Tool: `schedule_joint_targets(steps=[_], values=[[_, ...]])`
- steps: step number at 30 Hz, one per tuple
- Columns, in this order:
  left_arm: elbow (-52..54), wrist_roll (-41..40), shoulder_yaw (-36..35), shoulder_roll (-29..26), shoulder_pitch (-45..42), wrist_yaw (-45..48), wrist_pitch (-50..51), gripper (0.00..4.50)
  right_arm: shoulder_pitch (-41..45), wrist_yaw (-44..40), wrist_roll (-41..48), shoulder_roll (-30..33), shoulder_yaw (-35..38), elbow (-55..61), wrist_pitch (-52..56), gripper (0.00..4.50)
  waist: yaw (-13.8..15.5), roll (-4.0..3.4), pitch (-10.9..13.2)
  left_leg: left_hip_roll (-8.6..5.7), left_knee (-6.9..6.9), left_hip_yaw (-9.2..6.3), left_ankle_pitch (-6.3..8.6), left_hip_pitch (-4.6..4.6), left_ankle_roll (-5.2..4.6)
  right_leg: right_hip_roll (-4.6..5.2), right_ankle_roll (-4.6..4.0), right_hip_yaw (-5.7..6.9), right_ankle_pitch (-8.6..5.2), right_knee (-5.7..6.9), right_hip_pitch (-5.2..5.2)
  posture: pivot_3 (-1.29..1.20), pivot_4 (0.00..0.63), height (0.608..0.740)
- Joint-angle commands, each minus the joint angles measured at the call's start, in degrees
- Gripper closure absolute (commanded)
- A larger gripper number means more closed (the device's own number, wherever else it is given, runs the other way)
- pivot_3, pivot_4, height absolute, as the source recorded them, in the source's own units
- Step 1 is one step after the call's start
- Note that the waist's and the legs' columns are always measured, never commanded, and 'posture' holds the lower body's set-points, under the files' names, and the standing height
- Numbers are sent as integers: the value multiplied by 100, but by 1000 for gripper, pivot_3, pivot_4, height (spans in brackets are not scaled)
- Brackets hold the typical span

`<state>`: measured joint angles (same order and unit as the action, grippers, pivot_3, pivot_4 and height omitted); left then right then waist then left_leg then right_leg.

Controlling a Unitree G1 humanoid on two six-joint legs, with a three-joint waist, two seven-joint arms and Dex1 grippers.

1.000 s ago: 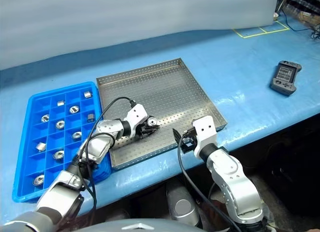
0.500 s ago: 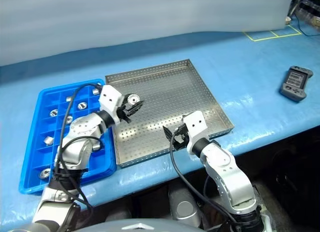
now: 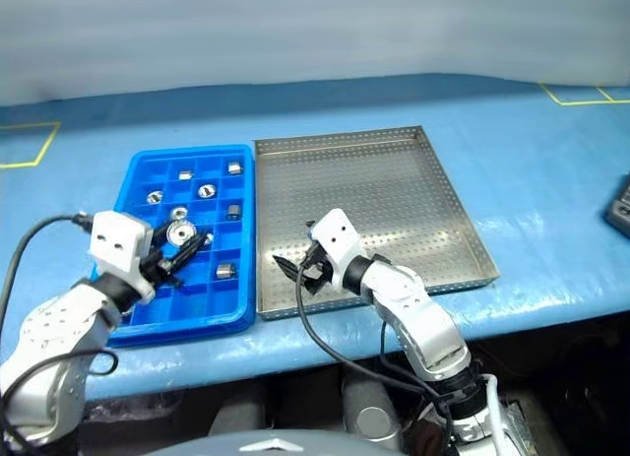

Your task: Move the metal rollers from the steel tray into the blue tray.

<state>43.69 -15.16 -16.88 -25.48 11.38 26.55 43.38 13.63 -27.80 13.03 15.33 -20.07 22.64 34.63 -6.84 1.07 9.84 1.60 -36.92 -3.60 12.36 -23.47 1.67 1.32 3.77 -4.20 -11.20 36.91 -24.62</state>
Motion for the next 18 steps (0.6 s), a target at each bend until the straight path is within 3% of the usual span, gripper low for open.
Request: schedule_joint_targets(steps=[1,9,18], values=[[432,-109,-211,42,459,-27,-175,2674,154,-152,-7,-72,-93,-15,-216,0,100,1,0,1,-4,-1,0,0,0,1,-1,2,0,0,0,33,150,740],[219,-196,94,286,835,-177,-371,2674,149,-242,-36,-159,-170,-127,-287,0,362,2,0,1,-9,3,1,-2,1,9,-1,9,-1,-6,1,40,150,740],[-223,-96,665,-225,757,19,-199,2674,-27,-102,-96,-192,-100,2,-246,0,309,0,0,2,-2,7,1,-2,1,8,-4,10,-2,-4,-5,-24,150,740]])
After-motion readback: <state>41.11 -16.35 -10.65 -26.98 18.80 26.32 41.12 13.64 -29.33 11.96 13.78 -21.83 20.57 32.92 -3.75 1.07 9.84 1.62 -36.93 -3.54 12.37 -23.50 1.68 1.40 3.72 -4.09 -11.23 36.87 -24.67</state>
